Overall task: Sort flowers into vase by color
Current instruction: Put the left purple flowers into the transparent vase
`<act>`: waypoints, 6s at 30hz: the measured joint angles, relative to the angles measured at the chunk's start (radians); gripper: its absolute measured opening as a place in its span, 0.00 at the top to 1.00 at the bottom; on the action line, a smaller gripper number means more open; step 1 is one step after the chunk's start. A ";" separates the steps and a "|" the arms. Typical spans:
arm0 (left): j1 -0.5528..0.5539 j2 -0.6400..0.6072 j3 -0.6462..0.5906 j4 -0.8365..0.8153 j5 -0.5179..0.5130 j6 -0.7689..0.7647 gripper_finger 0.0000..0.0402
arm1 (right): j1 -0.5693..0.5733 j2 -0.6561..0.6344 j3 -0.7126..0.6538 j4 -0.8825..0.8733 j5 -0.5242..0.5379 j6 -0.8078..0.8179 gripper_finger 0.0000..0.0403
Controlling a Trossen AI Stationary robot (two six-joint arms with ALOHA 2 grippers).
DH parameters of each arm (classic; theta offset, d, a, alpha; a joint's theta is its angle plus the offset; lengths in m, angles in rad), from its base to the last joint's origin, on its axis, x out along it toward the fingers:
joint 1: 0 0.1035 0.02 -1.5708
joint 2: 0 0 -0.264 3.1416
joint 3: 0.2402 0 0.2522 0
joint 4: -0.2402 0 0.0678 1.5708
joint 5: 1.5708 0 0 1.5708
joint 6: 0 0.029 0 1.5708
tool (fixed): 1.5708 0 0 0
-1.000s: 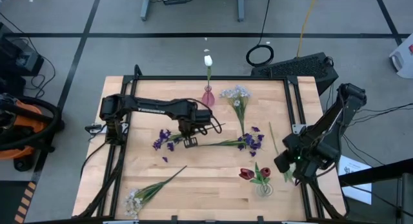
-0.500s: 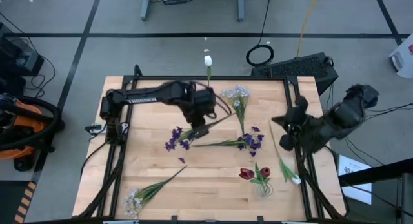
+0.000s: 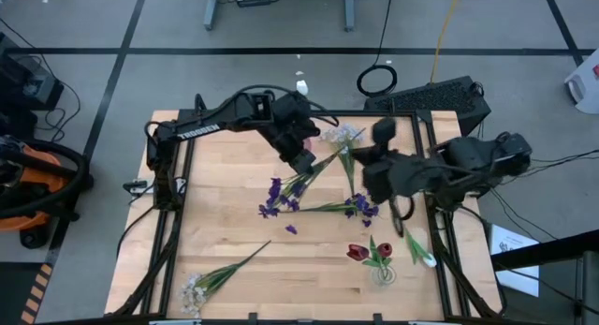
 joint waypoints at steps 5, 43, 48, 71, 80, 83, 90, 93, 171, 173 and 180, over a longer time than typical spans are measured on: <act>0.002 0.000 0.030 0.055 0.061 0.000 1.00 | -0.017 0.107 0.088 -0.039 -0.003 -0.148 0.93; -0.002 -0.005 0.050 0.141 0.146 0.000 0.98 | -0.064 0.167 0.171 -0.309 -0.002 -0.021 0.75; -0.011 -0.006 0.050 0.148 0.149 -0.001 0.97 | -0.064 0.167 0.171 -0.295 -0.019 -0.021 0.77; -0.024 -0.006 0.050 0.192 0.193 -0.027 0.97 | -0.070 0.209 0.170 -0.285 -0.006 -0.020 0.79; -0.023 -0.007 0.050 0.199 0.193 -0.026 0.97 | -0.069 0.208 0.170 -0.288 -0.009 0.050 0.98; -0.023 -0.007 0.050 0.203 0.189 -0.026 0.97 | -0.069 0.208 0.170 -0.312 -0.041 0.118 0.99; -0.023 -0.007 0.049 0.261 0.184 -0.011 0.82 | -0.069 0.207 0.170 -0.384 -0.087 0.249 0.99; -0.010 -0.007 0.049 0.260 0.184 0.032 0.74 | -0.070 0.207 0.170 -0.395 -0.086 0.277 0.99; -0.195 -0.428 -0.892 1.008 -0.202 0.078 0.68 | 0.878 0.302 -0.591 -0.200 0.736 2.543 1.00; -0.209 -0.428 -0.892 1.009 -0.229 0.076 0.68 | 0.878 0.295 -0.626 -0.173 0.740 2.536 1.00; -0.232 -0.428 -0.892 1.010 -0.269 0.051 0.68 | 0.875 0.290 -0.711 -0.054 0.757 2.510 0.97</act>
